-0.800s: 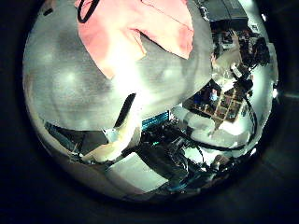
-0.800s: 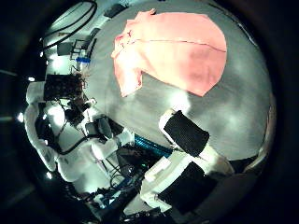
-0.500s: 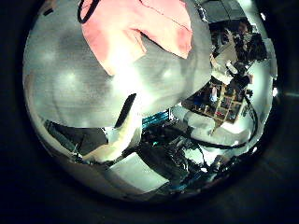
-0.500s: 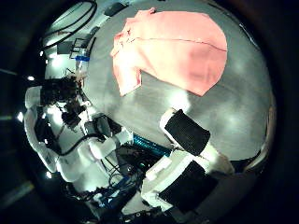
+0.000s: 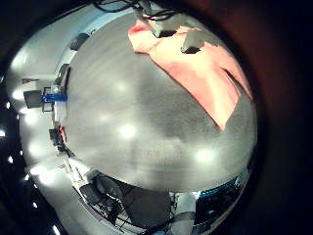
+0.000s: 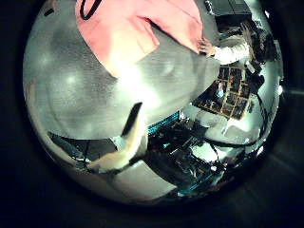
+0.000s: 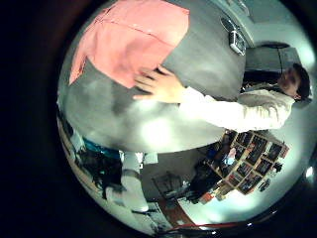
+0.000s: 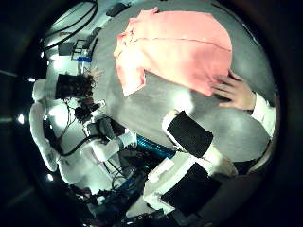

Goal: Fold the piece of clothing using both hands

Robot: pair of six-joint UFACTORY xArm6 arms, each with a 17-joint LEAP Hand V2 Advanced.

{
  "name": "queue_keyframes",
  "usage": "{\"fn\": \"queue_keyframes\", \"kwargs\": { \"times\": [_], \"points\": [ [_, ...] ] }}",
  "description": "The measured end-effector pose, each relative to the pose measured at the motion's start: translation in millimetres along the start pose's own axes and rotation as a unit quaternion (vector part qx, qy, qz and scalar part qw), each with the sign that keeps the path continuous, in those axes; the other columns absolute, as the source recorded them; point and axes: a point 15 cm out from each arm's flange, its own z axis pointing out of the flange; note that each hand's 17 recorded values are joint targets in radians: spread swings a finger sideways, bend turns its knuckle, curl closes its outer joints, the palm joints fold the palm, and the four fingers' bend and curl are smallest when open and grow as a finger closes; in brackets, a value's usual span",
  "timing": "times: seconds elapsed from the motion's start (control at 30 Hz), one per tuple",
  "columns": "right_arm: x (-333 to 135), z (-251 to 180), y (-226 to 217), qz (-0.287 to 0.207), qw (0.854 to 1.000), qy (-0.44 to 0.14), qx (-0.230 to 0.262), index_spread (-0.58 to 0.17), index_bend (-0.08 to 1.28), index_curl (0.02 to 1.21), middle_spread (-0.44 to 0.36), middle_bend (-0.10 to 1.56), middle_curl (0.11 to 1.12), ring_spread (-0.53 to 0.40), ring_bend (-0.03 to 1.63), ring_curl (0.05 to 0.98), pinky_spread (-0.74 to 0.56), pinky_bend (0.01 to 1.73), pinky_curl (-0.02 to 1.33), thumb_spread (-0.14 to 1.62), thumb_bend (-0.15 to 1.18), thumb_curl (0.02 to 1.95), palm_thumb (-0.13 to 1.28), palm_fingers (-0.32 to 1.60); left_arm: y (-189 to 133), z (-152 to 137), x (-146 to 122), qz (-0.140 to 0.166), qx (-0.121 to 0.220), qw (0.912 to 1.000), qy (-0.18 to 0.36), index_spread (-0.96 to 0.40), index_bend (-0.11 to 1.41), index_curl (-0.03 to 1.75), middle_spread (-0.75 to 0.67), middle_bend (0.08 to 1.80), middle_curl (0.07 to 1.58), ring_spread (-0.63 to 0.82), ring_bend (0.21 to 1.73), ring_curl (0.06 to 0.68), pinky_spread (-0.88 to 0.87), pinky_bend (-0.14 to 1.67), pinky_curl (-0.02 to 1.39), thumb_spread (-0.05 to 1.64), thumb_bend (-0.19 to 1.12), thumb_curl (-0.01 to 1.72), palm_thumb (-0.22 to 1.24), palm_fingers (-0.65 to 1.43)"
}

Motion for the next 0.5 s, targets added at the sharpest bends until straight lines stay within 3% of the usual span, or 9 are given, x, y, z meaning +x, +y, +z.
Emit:
{"fn": "queue_keyframes", "kwargs": {
  "times": [0.27, 0.5],
  "points": [
    [4.7, -13.0, 8.9, 0.022, 1.000, 0.002, 0.016, -0.351, 0.16, 0.29, -0.135, 0.20, 0.37, 0.065, 0.39, 0.265, 0.34, 0.30, 0.29, 1.32, -0.01, 0.35, 0.58, 0.27, -54.8, 36.4, 3.3, 0.026, 0.019, 0.9995, -0.003, 0.09, 0.13, 0.25, 0.38, 0.18, 0.33, 0.46, 0.69, 0.218, 0.42, 0.47, 0.38, 0.87, -0.04, 0.31, 0.15, -0.05],
    [12.7, 0.3, 16.2, 0.034, 0.999, -0.002, 0.003, -0.351, 0.16, 0.29, -0.058, 0.22, 0.37, 0.065, 0.39, 0.264, 0.34, 0.30, 0.29, 1.32, -0.01, 0.35, 0.58, 0.27, -64.0, 27.8, 47.5, 0.060, 0.030, 0.9976, 0.015, 0.09, 0.13, 0.23, 0.40, 0.19, 0.32, 0.48, 0.68, 0.216, 0.45, 0.47, 0.37, 0.83, -0.04, 0.32, 0.14, -0.05]
  ]
}}
